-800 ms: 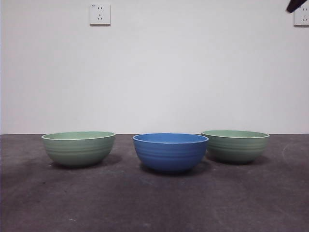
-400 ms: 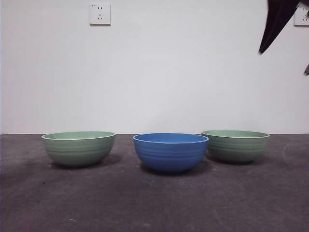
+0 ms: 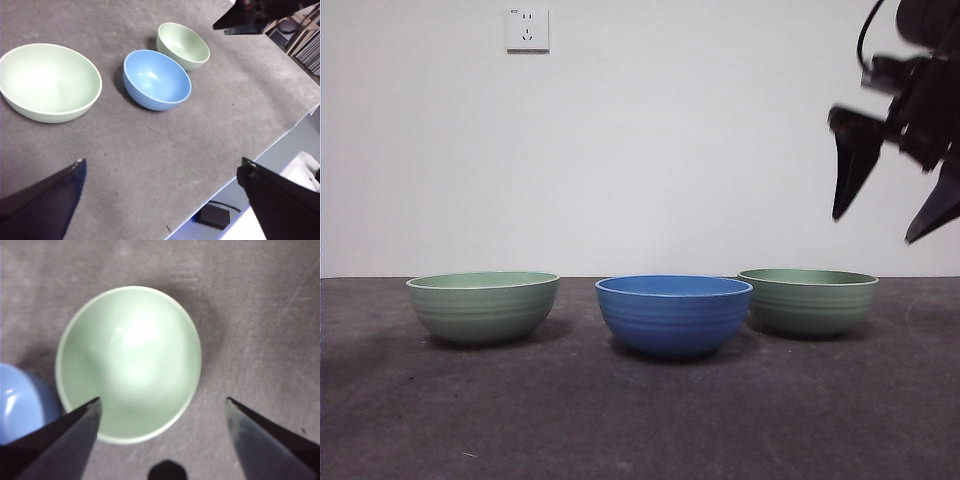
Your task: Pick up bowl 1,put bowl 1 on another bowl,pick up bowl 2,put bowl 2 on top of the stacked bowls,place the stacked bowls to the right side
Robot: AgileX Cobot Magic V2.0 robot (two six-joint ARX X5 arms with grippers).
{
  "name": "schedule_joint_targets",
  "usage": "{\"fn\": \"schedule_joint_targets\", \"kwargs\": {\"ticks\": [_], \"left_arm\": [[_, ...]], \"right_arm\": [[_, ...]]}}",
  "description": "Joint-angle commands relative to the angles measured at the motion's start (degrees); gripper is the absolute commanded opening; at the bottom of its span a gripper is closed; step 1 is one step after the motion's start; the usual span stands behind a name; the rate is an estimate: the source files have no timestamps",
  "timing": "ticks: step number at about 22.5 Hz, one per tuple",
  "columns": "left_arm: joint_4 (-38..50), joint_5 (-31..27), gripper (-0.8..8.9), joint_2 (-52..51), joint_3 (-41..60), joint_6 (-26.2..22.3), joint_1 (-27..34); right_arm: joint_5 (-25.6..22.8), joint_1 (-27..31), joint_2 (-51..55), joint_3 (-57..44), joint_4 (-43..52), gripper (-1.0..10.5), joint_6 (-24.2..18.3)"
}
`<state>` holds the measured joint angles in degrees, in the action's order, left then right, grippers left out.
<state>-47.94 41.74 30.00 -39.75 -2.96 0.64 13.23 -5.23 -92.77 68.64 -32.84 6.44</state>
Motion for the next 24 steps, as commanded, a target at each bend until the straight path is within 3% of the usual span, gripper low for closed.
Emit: {"fn": "schedule_joint_targets", "kwargs": {"ticks": [1, 9, 12, 15, 17, 24], "left_arm": [[0.24, 0.13, 6.2, -0.02, -0.13, 0.22, 0.02], [-0.15, 0.13, 6.2, -0.02, -0.13, 0.22, 0.02], [-0.79, 0.13, 6.2, -0.02, -0.13, 0.22, 0.02], [-1.01, 0.11, 6.2, -0.02, -0.13, 0.22, 0.04], [-1.01, 0.11, 6.2, -0.02, -0.13, 0.22, 0.02], [-1.05, 0.11, 6.2, -0.02, -0.13, 0.22, 0.02]], "right_arm": [[-0.33, -0.07, -2.84, 0.11, 1.6, 3.8, 0.72], [-0.72, -0.09, -9.94, 0.11, 4.94, 3.6, 1.68], [-2.91, -0.07, -10.86, 0.11, 5.88, 1.5, 1.46], [-2.86, -0.07, -10.86, 0.11, 6.91, 1.1, 1.44], [-2.82, -0.09, -10.86, 0.11, 6.99, -0.1, 1.4], [-2.78, -0.07, -10.12, 0.15, 7.26, -0.1, 1.44]]}}
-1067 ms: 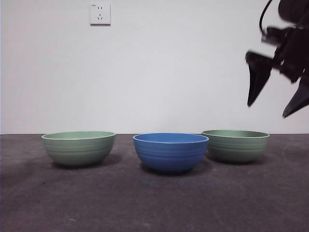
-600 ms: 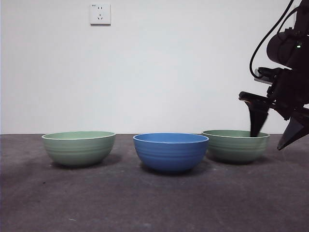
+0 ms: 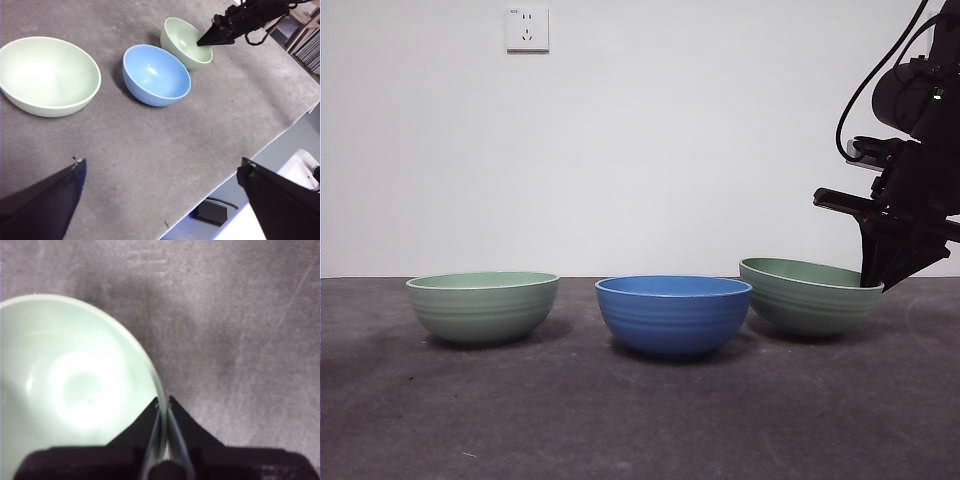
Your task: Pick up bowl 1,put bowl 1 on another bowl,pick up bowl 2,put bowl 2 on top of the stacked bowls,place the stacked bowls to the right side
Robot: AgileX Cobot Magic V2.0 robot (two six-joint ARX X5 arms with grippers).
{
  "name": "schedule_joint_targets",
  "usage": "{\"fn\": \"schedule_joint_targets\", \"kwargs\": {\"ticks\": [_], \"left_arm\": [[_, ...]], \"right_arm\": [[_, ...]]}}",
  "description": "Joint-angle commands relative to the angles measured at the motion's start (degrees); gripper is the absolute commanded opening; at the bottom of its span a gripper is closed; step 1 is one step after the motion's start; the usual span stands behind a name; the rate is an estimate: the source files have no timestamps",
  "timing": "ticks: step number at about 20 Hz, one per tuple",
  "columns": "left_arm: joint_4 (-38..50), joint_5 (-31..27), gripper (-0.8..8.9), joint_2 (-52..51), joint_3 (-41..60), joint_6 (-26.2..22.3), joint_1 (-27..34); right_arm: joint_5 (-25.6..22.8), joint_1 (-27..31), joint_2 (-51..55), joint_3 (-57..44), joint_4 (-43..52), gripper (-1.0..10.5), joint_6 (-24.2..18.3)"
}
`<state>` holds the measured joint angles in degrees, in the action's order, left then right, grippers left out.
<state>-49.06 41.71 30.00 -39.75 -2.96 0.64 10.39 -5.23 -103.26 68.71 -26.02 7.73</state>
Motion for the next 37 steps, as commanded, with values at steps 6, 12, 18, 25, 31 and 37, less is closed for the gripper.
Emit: {"fn": "schedule_joint_targets", "kwargs": {"ticks": [6, 12, 18, 25, 31, 37], "left_arm": [[0.11, -0.22, 6.2, -0.02, -0.13, 0.2, 0.02], [0.09, -1.64, 6.19, -0.02, -0.13, 0.2, 0.02], [0.04, -1.62, 6.19, 0.0, -0.13, 0.2, 0.02], [-0.31, -2.29, 6.2, 0.02, -0.13, 0.2, -0.94], [-0.33, -3.15, 6.19, 1.6, -0.13, 0.17, -1.05], [-0.33, -4.15, 6.19, 2.12, -0.13, 0.15, -1.05]], "right_arm": [[2.12, -1.01, 9.92, 0.09, 0.07, -0.1, 0.15], [4.07, -10.16, 15.52, 0.09, -0.17, -0.1, 0.39], [-2.32, -21.14, 9.81, 0.09, 3.69, -0.1, 0.42], [-6.32, -22.32, 5.01, 0.09, 2.91, -0.1, 0.37], [-6.32, -22.34, 3.5, 0.09, 0.2, -0.1, -0.28], [-5.9, -22.73, 1.86, 0.09, 0.07, 0.8, -0.28]]}}
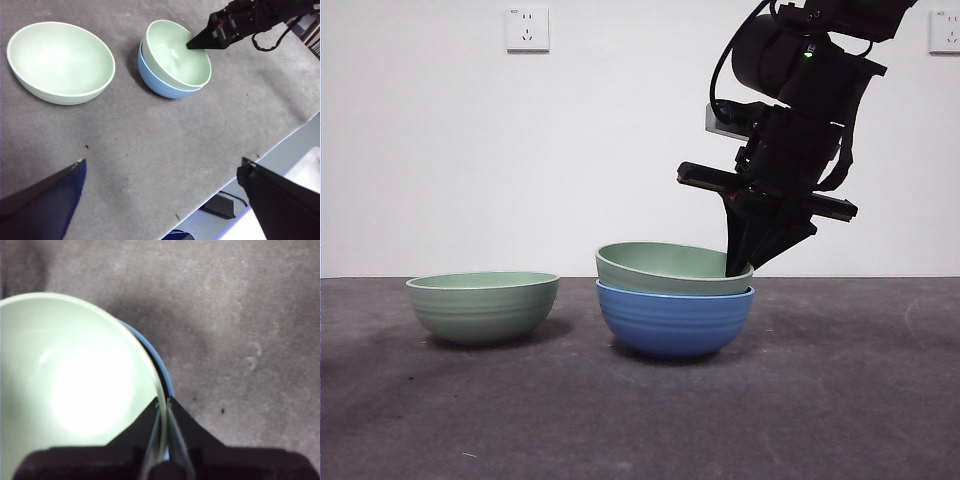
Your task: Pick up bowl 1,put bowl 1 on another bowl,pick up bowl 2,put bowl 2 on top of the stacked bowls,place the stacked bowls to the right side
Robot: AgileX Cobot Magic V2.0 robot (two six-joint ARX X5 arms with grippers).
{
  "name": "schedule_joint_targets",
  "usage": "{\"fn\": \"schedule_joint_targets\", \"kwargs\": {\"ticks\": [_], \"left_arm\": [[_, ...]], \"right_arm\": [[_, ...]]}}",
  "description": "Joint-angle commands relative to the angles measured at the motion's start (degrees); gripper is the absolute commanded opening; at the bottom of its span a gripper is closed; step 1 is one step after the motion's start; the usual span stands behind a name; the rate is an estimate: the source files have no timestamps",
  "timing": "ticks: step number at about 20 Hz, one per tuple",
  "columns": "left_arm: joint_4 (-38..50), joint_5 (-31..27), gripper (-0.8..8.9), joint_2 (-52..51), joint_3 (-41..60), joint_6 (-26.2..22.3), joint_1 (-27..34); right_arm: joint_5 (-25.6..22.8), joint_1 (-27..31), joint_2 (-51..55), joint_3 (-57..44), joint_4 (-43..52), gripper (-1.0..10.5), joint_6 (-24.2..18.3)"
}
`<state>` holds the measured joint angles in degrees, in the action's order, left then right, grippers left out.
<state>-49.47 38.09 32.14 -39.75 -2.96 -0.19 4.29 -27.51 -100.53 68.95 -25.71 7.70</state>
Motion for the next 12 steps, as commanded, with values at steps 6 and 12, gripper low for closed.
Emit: {"fn": "schedule_joint_targets", "kwargs": {"ticks": [6, 12], "left_arm": [[0.61, -1.95, 6.19, 1.55, -0.13, 0.15, -0.22], [6.67, -3.76, 6.19, 9.2, -0.13, 0.24, -0.24]], "right_arm": [[0.24, -1.09, 0.76, -0.09, 0.13, 2.3, -0.31], [0.2, -1.18, 9.7, 3.06, -1.86, 2.3, -0.31]]}}
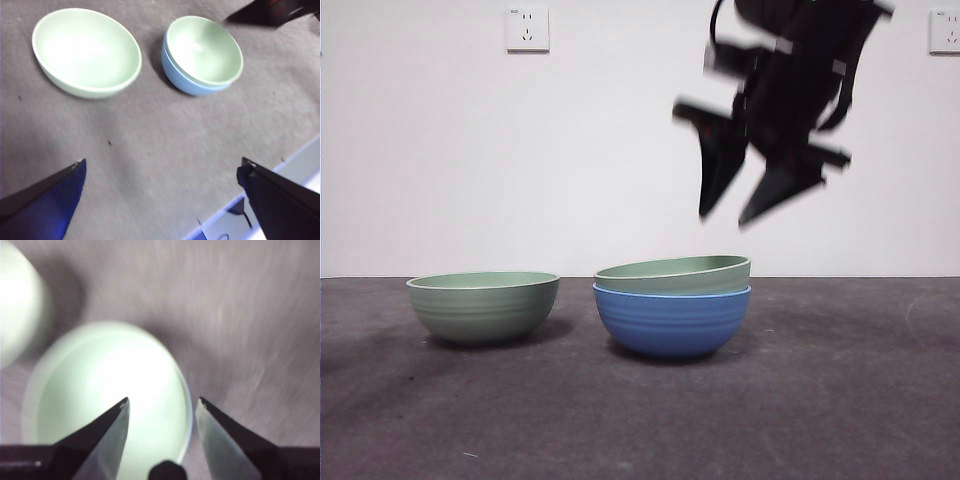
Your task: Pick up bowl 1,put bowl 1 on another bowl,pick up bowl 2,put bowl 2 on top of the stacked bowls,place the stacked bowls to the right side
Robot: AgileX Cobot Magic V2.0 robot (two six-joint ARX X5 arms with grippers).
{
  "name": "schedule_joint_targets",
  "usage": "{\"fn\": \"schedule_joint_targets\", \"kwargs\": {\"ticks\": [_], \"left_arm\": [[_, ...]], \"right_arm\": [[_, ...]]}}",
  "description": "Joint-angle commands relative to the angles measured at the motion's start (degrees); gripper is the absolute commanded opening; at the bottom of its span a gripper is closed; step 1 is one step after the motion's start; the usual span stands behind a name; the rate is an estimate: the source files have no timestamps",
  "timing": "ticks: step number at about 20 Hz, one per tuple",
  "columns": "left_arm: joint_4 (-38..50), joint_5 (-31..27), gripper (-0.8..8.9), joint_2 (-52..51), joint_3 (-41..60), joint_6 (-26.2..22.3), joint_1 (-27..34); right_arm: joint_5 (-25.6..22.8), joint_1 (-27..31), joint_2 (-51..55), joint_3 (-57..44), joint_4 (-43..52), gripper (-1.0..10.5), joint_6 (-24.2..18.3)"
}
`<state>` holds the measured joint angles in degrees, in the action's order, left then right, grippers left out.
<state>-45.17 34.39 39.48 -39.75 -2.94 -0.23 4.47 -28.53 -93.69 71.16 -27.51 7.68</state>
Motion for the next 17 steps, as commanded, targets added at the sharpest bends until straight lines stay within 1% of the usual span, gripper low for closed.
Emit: {"fn": "schedule_joint_targets", "kwargs": {"ticks": [1, 4, 6, 8, 14, 17], "left_arm": [[4.28, -0.2, 6.2, 3.52, -0.13, 0.7, -0.2], [13.03, -4.9, 6.2, 10.47, -0.13, 4.76, -0.85], [19.65, -8.02, 6.2, 15.85, -0.31, 7.78, -1.68], [23.54, -11.52, 6.2, 22.36, -2.1, 9.46, -2.38], [21.92, -19.89, 6.2, 43.04, -16.26, 9.38, -5.99], [19.78, -23.74, 6.19, 50.88, -22.64, 9.09, -7.34]], "right_arm": [[0.0, -0.15, 5.09, 1.03, -0.07, 2.2, -0.28], [-0.15, 0.02, 14.12, 1.03, -1.49, 2.2, -0.59], [-0.17, 0.02, 20.0, 1.03, -4.33, 2.2, -1.31], [-0.15, 0.02, 25.16, 1.03, -7.63, 2.2, -2.05], [-0.13, 0.0, 35.56, 1.03, -20.09, 2.2, -2.16], [-0.13, -0.04, 38.82, 1.03, -25.7, 2.2, -2.14]]}}
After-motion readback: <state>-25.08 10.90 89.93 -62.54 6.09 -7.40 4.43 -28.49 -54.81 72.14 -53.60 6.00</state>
